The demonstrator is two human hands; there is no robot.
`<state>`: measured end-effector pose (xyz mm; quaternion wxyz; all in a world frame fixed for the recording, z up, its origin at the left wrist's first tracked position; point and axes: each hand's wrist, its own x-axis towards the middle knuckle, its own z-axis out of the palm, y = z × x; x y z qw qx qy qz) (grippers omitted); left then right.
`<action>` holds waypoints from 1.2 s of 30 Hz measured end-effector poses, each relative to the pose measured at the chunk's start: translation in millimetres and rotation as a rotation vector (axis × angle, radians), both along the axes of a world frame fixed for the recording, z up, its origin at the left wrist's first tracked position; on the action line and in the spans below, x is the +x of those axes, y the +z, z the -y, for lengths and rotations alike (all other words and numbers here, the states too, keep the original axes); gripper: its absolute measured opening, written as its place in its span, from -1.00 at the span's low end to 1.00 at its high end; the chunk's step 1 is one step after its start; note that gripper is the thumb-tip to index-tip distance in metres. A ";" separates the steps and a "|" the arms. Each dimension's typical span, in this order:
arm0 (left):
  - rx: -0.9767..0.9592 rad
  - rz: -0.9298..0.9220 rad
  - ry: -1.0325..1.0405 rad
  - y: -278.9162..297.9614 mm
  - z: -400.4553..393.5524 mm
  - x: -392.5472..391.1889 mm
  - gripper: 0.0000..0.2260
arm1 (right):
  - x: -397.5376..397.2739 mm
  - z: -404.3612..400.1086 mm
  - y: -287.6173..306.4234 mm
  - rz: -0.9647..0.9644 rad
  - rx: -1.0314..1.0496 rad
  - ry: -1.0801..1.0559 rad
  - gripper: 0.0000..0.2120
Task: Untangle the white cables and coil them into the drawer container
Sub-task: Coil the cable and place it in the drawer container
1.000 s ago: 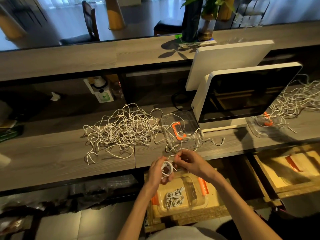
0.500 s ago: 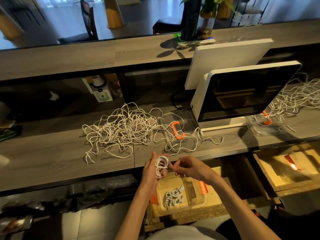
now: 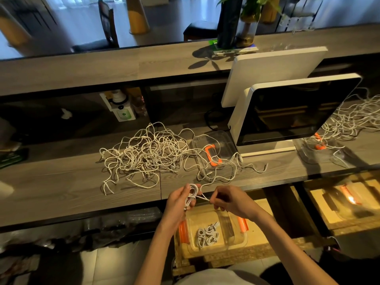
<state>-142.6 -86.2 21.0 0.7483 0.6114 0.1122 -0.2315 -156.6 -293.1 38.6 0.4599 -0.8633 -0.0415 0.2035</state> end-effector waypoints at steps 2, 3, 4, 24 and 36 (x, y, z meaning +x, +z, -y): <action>0.176 0.101 -0.048 -0.6 3.4 -0.2 -0.70 | 3.2 -0.9 5.1 0.038 -0.067 0.111 -0.96; 0.242 0.136 -0.065 -1.6 5.4 1.1 -0.70 | 5.2 -1.8 7.9 0.047 -0.108 0.162 -0.94; 0.300 0.160 -0.080 -2.8 6.9 2.3 -0.69 | 7.3 -2.7 10.7 0.051 -0.143 0.200 -0.92; 0.531 0.046 -0.206 -0.9 12.1 4.5 0.15 | 8.3 -4.8 34.1 -0.258 0.532 0.183 -0.77; 0.023 -0.041 -0.527 18.5 12.6 -3.6 -0.08 | 13.8 -18.2 9.4 -0.091 0.534 -0.203 -0.75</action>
